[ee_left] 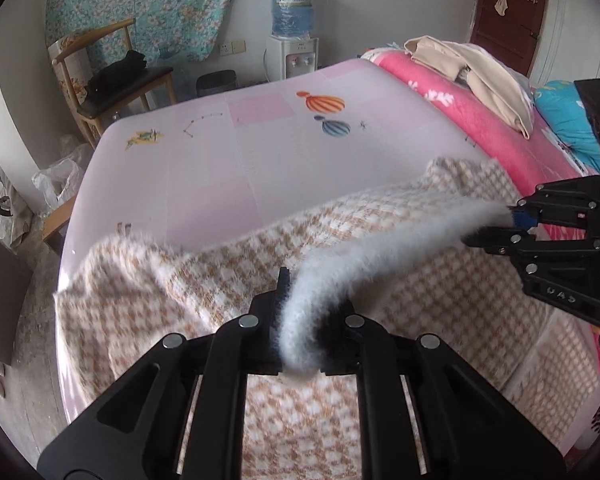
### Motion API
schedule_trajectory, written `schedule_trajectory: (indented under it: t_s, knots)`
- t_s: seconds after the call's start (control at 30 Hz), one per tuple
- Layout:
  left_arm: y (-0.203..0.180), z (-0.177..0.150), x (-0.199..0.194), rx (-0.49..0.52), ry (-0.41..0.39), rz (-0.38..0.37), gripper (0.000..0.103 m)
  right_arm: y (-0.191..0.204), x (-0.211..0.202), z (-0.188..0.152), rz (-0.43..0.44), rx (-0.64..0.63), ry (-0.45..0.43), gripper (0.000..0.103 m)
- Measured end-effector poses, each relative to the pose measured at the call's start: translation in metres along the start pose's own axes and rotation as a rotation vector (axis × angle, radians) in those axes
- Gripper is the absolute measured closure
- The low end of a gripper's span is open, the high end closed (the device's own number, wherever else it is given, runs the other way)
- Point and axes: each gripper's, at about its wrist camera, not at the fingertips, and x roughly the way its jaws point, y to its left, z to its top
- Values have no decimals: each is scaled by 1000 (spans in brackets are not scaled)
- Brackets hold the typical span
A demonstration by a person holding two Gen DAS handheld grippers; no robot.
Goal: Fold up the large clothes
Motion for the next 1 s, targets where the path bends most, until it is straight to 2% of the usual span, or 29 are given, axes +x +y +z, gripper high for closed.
schedule_trajectory:
  t_s: [0.1, 0.23, 0.37, 0.47, 0.63, 0.7, 0.8, 0.83, 0.9, 1.0]
  knots:
    - [-1, -8, 2, 0, 2, -5, 92, 3, -20, -3, 41, -22, -15, 75]
    - [-3, -13, 1, 8, -11, -7, 92, -5, -63, 12, 124, 14, -138, 61]
    - [-1, -14, 2, -8, -18, -17, 92, -22, -70, 37, 151, 130, -181, 61]
    - [0, -15, -1, -20, -26, -23, 92, -36, -45, 51, 213, 260, -139, 63]
    - [8, -21, -10, -39, -37, -53, 92, -34, 21, 47, 322, 373, 35, 76]
    - [14, -25, -15, -50, -31, -74, 88, -24, 35, 34, 326, 346, 84, 77]
    - [29, -29, -25, -86, -19, -134, 77, -15, 32, 13, 322, 272, 86, 77]
    - [33, -30, -29, -98, -20, -158, 76, -15, 29, 5, 323, 247, 81, 77]
    - [45, -32, -40, -125, -29, -220, 69, -14, 24, -4, 326, 212, 80, 77]
    - [57, -25, -55, -117, -81, -271, 64, -15, 22, -11, 338, 179, 79, 77]
